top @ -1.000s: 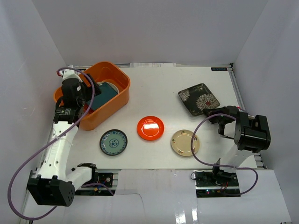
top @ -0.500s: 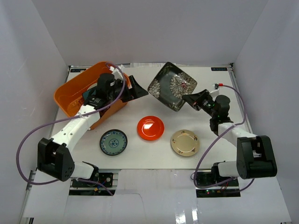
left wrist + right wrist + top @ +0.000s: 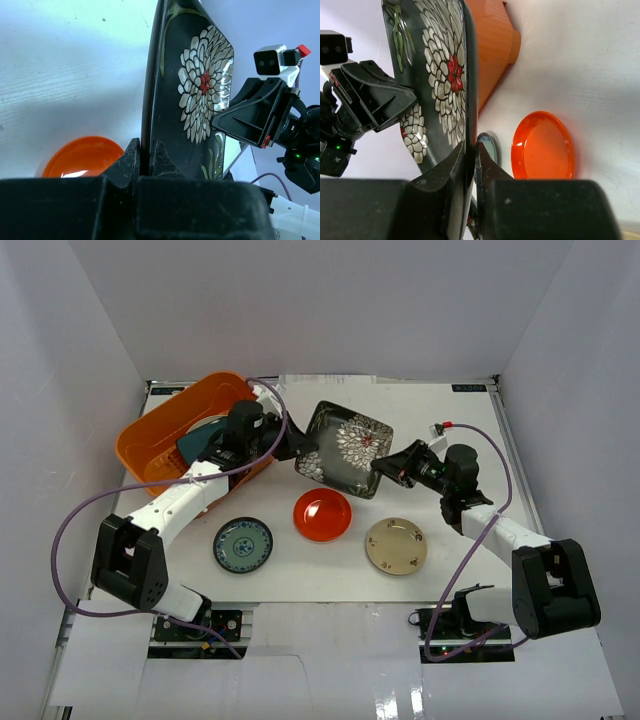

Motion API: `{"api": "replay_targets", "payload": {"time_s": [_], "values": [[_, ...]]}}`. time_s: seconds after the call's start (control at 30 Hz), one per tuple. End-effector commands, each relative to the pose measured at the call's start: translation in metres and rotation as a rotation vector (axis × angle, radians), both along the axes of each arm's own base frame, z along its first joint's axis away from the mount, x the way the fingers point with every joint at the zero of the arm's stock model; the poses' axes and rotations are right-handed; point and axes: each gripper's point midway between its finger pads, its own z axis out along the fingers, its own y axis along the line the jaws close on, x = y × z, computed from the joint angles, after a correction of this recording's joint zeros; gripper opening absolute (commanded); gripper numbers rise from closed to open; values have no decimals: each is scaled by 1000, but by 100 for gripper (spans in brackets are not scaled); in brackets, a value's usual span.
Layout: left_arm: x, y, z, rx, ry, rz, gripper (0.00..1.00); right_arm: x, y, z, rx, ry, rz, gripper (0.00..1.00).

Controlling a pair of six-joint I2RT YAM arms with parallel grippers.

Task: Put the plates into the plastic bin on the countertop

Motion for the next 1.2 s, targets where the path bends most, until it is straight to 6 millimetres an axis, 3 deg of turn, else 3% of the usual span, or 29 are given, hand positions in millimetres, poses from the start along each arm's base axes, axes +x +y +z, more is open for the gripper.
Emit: {"api": "replay_targets", "payload": {"time_s": [0.0, 0.03, 0.07, 0.13, 0.17, 0.27, 0.3, 0.37, 0.4, 0.43, 0.47, 0.53, 0.57, 0.67, 0.8, 1.17], "values": [[-3, -1, 25, -47, -54, 11, 0, -7, 7, 50, 19, -214, 62, 14], [-2, 1, 30, -46, -68, 24, 0, -8, 7, 47, 8, -204, 64, 21], [-2, 3, 33, -41, -81, 32, 0, -8, 7, 46, -2, -203, 67, 40], [3, 8, 44, -35, -107, 70, 0, -10, 7, 45, -29, -211, 75, 61], [6, 14, 48, -28, -112, 94, 0, -12, 7, 43, -40, -209, 87, 76], [16, 34, 86, -55, -185, 179, 0, -19, 5, 40, -95, -222, 105, 93], [26, 56, 96, -67, -186, 242, 0, -21, 4, 39, -106, -227, 107, 96], [30, 84, 123, -114, -219, 301, 0, -30, 1, 35, -125, -241, 114, 97], [40, 118, 132, -127, -228, 384, 0, -34, 0, 30, -131, -233, 117, 97], [43, 136, 137, -144, -228, 428, 0, -41, -2, 24, -139, -232, 122, 97], [46, 171, 142, -136, -233, 523, 0, -44, -2, 20, -142, -231, 130, 97], [47, 202, 143, -137, -225, 608, 0, -51, -4, 12, -153, -224, 136, 96], [47, 235, 140, -128, -222, 690, 0, -55, -4, 2, -169, -208, 146, 95], [48, 276, 124, -109, -178, 798, 0, -62, -4, -7, -186, -206, 161, 94], [55, 300, 77, -88, -68, 844, 0, -68, 0, -6, -207, -223, 192, 93], [59, 332, 17, 40, -2, 972, 0, -73, -1, -12, -259, -240, 194, 92]]}}
